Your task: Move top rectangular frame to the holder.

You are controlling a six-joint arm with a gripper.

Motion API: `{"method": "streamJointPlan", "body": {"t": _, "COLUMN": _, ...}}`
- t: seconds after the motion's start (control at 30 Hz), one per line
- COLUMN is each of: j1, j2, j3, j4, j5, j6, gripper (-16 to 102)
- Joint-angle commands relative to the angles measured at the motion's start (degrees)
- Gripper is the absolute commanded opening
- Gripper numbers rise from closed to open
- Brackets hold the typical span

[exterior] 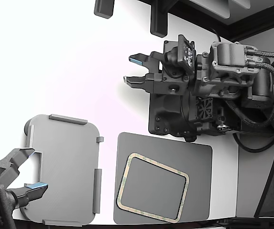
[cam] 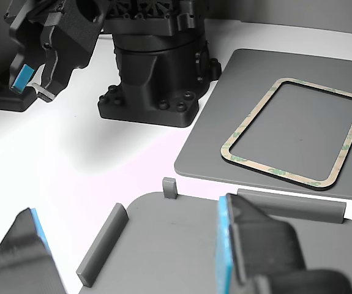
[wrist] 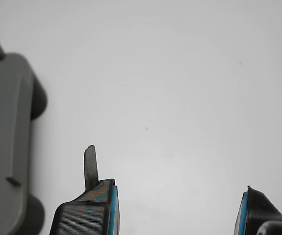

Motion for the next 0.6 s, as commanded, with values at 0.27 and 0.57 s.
{"method": "streamJointPlan", "body": {"t": 0.27, "j1": -0.9, "j2": 1.0, "j3": -1.4, "j4": -0.5, "j5": -2.8, "j6": -1.8, "gripper": 97}}
{"method": "streamJointPlan", "body": {"t": 0.57, "j1": 0.6, "j2": -11.4, "j3": -15.0, "j4": -0.6, "j5": -5.5, "j6": -6.1, "gripper": 100}}
